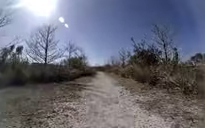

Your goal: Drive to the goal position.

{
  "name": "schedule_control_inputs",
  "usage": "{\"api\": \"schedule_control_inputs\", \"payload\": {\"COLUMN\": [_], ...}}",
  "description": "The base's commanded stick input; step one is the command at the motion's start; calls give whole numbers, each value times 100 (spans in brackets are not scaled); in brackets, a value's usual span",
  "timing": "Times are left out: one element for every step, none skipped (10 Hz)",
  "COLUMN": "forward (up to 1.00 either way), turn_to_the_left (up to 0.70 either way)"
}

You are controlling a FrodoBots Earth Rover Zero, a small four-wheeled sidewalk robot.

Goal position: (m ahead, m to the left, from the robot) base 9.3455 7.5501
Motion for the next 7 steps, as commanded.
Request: {"api": "schedule_control_inputs", "payload": {"forward": [66,66,66,66,66,66,66], "turn_to_the_left": [3,4,2,1,0,0,0]}}
